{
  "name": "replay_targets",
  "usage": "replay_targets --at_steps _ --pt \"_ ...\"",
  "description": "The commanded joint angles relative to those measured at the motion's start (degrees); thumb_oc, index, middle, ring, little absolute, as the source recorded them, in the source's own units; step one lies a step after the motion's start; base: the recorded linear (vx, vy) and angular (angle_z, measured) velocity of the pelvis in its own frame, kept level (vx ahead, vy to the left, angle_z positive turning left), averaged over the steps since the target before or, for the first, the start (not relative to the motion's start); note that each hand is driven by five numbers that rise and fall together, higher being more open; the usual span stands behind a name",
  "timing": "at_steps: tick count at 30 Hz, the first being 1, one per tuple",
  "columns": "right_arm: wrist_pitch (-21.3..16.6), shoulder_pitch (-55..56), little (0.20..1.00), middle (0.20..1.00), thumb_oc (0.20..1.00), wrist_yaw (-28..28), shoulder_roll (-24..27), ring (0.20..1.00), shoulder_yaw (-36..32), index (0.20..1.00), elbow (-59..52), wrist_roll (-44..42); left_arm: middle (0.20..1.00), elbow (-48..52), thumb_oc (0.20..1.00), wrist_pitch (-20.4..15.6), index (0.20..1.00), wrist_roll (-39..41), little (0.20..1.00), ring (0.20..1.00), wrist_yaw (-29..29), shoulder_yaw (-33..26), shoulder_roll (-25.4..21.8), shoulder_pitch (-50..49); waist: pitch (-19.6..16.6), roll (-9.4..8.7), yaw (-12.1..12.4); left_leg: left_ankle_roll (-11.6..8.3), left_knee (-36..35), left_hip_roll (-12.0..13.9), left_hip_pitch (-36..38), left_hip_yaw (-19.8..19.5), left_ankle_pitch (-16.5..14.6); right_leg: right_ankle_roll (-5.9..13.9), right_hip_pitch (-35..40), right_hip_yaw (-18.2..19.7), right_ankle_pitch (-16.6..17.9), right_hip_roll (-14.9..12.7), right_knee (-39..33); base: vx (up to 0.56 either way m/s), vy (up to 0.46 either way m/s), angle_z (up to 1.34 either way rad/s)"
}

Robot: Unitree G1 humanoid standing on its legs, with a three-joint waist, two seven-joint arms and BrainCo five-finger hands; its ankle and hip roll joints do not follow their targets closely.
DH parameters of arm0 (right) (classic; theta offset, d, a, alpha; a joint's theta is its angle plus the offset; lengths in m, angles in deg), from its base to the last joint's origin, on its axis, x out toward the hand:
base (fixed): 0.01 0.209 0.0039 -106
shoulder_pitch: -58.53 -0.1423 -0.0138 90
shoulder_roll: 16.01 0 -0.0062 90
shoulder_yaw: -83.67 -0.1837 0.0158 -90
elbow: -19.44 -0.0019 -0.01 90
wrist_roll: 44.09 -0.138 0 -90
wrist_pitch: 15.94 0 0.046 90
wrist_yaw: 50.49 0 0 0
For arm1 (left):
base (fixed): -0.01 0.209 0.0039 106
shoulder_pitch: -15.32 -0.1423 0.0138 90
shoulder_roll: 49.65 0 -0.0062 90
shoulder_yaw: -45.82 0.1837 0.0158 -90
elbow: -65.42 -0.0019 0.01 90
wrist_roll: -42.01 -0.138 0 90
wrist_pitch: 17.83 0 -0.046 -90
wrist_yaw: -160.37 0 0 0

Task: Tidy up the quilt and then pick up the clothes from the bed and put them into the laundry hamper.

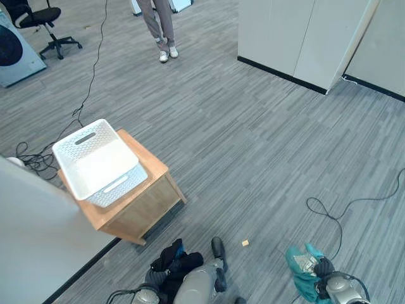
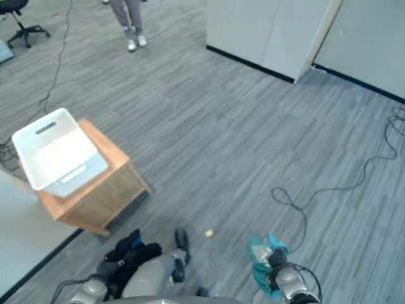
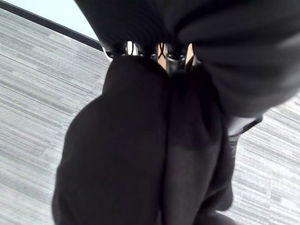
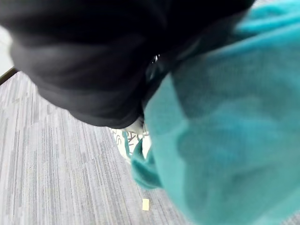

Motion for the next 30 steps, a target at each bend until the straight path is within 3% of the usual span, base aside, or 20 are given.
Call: replay_targets --at_steps 1,2,3,6,9,11,12,13,14,17,19,20,21,22,23,25,26,27,29,30 --pt "-0.63 -1.57 0.200 0.200 0.200 -0.24 1.73 0.200 0.51 0.200 -0.42 1.23 0.200 -2.60 0.200 -0.35 0.200 -1.67 0.200 0.200 0.37 -0.11 -1.01 4.51 0.08 1.06 -0.05 0.98 -1.20 3.10 6.98 -4.61 -2.02 4.40 -6.97 7.67 7.62 -9.54 26.72 0.42 0.135 0.58" --pt "-0.63 -1.57 0.200 0.200 0.200 -0.24 1.72 0.200 0.51 0.200 -0.42 1.23 0.200 -2.60 0.200 -0.36 0.200 -1.67 0.200 0.200 0.37 -0.12 -1.01 4.51 -0.01 1.02 0.02 1.01 -1.22 3.08 6.88 -4.53 -2.02 4.42 -7.19 7.76 7.54 -9.59 26.92 0.75 0.229 1.34" --pt "-0.92 -1.12 0.200 0.200 0.200 -0.09 1.07 0.200 0.81 0.200 -1.59 1.22 0.200 -2.60 0.200 -0.03 0.200 -1.02 0.200 0.200 1.15 -0.96 -1.40 4.43 1.07 2.41 -1.49 1.93 -3.39 3.07 12.20 -6.49 -3.00 5.15 -14.50 9.77 12.35 -8.92 39.98 0.33 0.096 1.43" --pt "-1.03 -1.21 0.200 0.200 0.200 -0.07 0.83 0.200 0.83 0.200 -1.87 0.92 0.200 -2.15 0.200 0.01 0.200 -0.62 0.200 0.200 1.55 -0.89 -1.79 4.67 1.93 4.29 -2.71 1.94 -6.01 3.73 16.83 -10.04 -3.34 3.07 -21.26 10.40 10.28 -7.46 45.03 0.52 0.108 1.24" --pt "-1.67 -0.46 0.200 0.200 0.200 -0.28 0.97 0.200 0.72 0.200 -4.28 -0.68 0.200 -1.01 0.200 -0.59 0.200 0.12 0.200 0.200 2.22 0.06 -2.78 6.65 2.98 4.49 -5.28 0.24 -7.46 3.55 21.78 -16.70 -5.00 0.86 -26.04 11.31 5.07 -6.78 30.53 0.57 -0.074 1.43" --pt "-1.80 0.25 0.200 0.200 0.200 -0.66 1.40 0.200 -0.24 0.200 -4.43 -1.73 0.200 -1.17 0.200 -1.07 0.200 0.15 0.200 0.200 2.32 0.53 -2.86 7.96 2.30 3.87 -6.56 -1.16 -8.05 3.09 24.01 -21.12 -7.16 1.20 -26.60 16.34 7.23 -8.14 13.49 0.61 -0.160 1.29" --pt "-1.80 0.25 0.200 0.200 0.200 -0.66 1.40 0.200 -0.24 0.200 -4.43 -1.73 0.200 -1.18 0.200 -1.08 0.200 0.15 0.200 0.200 2.32 0.53 -2.86 7.96 2.28 3.90 -6.59 -1.16 -8.05 3.12 23.96 -21.15 -7.11 1.20 -26.47 16.29 7.46 -8.13 13.14 0.57 -0.230 1.07" --pt "-1.52 1.00 0.200 0.200 0.200 -0.32 1.50 0.200 -0.60 0.200 -4.03 -2.18 0.200 -1.26 0.200 -1.61 0.200 0.01 0.200 0.200 2.23 0.75 -2.58 8.52 1.88 3.38 -7.68 -2.17 -7.62 3.26 25.38 -25.51 -9.21 3.67 -28.35 26.73 10.62 -8.26 6.66 0.55 -0.268 1.29" --pt "-1.24 0.97 0.200 0.200 0.200 -0.59 1.97 0.200 0.05 0.200 -2.74 -1.49 0.200 -2.20 0.200 -1.06 0.200 -0.58 0.200 0.200 2.78 0.60 -2.85 8.06 1.93 3.06 -7.99 -2.55 -7.09 4.29 26.89 -26.96 -10.03 4.82 -29.10 29.99 12.45 -8.21 6.62 0.56 -0.267 1.52" --pt "-1.00 1.44 0.200 0.200 0.200 0.08 1.82 0.200 0.46 0.200 -3.09 -0.92 0.200 -3.03 0.200 -1.19 0.200 -1.16 0.200 0.200 2.81 0.90 -2.86 7.62 1.32 2.09 -7.34 -3.46 -3.97 5.19 27.89 -29.12 -12.03 3.77 -28.20 28.21 11.42 -9.09 9.28 0.42 -0.286 1.42" --pt "-1.43 0.91 0.200 0.200 0.200 0.92 2.84 0.200 1.61 0.200 -4.93 -0.18 0.200 -3.63 0.200 -1.45 0.200 0.64 0.200 0.200 2.86 -0.01 -2.32 6.68 2.27 1.95 -6.64 -5.16 6.94 6.98 23.84 -30.94 -7.49 2.57 -26.04 25.15 11.31 -8.69 10.75 0.27 -0.418 1.15" --pt "-2.21 0.18 0.200 0.200 0.200 0.49 4.93 0.200 1.54 0.200 -7.37 -0.23 0.200 -3.03 0.200 -1.60 0.200 1.97 0.200 0.200 2.95 -0.44 -2.10 6.08 4.44 0.24 -5.37 -4.96 20.57 8.73 14.17 -28.67 -2.88 -0.14 -22.52 18.99 10.18 -11.46 9.45 0.14 -0.391 1.28" --pt "-2.21 0.15 0.200 0.200 0.200 0.49 4.91 0.200 1.55 0.200 -7.37 -0.23 0.200 -3.03 0.200 -1.59 0.200 1.97 0.200 0.200 2.95 -0.46 -2.12 6.09 4.29 0.16 -5.51 -4.95 20.56 8.63 13.92 -28.79 -2.74 -0.13 -22.65 18.88 10.29 -11.56 9.36 0.18 -0.495 1.71" --pt "-2.33 -0.09 0.200 0.200 0.200 0.47 6.32 0.200 1.16 0.200 -8.96 -0.09 0.200 -2.98 0.200 -1.18 0.200 1.27 0.200 0.200 2.79 -0.45 -2.38 5.78 5.29 -0.67 -4.83 -4.30 22.67 11.13 9.31 -20.25 -3.35 -1.02 -18.33 13.03 8.55 -12.98 7.14 0.11 -0.229 1.81" --pt "-2.33 -0.11 0.200 0.200 0.200 0.47 6.31 0.200 1.16 0.200 -8.95 -0.09 0.200 -2.98 0.200 -1.18 0.200 1.27 0.200 0.200 2.79 -0.46 -2.39 5.79 5.18 -0.75 -4.88 -4.28 22.55 11.03 9.18 -20.27 -3.19 -1.02 -18.44 13.00 8.66 -13.06 7.04 0.27 -0.358 2.47" --pt "-2.38 -0.67 0.200 0.200 0.200 0.46 7.27 0.200 0.84 0.200 -9.83 0.09 0.200 -3.04 0.200 -1.13 0.200 0.93 0.200 0.200 2.63 -1.07 -2.39 4.75 4.78 -0.79 -4.26 -3.87 20.20 10.40 5.18 -14.18 -5.02 -1.23 -15.56 9.14 7.21 -13.46 5.74 0.26 -0.170 1.50" --pt "-2.52 -1.28 0.200 0.200 0.200 0.50 7.88 0.200 0.70 0.200 -9.73 0.47 0.200 -4.19 0.200 -1.00 0.200 0.46 0.200 0.200 2.04 -1.93 -2.35 3.61 3.70 -0.06 -3.69 -3.58 14.00 8.85 3.74 -7.09 -6.12 -1.12 -13.08 5.42 5.05 -12.66 5.62 0.20 -0.077 0.49" --pt "-2.54 -1.30 0.200 0.200 0.200 0.49 7.88 0.200 0.73 0.200 -9.70 0.47 0.200 -4.18 0.200 -1.00 0.200 0.46 0.200 0.200 2.04 -1.94 -2.35 3.60 3.70 -0.11 -3.75 -3.55 13.87 8.74 3.80 -7.11 -6.07 -1.08 -13.04 5.37 5.02 -12.74 5.61 0.39 -0.086 1.01" --pt "-2.66 -2.39 0.200 0.200 0.200 0.23 8.01 0.200 0.03 0.200 -8.68 -0.23 0.200 -5.54 0.200 -0.50 0.200 0.17 0.200 0.200 1.74 -3.17 -2.07 2.19 2.44 0.82 -3.72 -4.34 8.09 9.62 5.42 1.89 -5.90 -0.19 -9.84 0.75 2.08 -12.00 6.22 0.47 -0.008 1.40" --pt "-2.78 -2.08 0.200 0.200 0.200 0.12 7.16 0.200 -0.61 0.200 -8.82 -0.97 0.200 -6.18 0.200 0.17 0.200 -0.11 0.200 0.200 1.76 -4.03 -2.15 1.14 0.66 1.25 -3.66 -2.74 4.15 7.70 8.86 1.87 -6.64 0.15 -9.47 -2.73 1.61 -11.79 10.42 0.43 0.008 1.06"
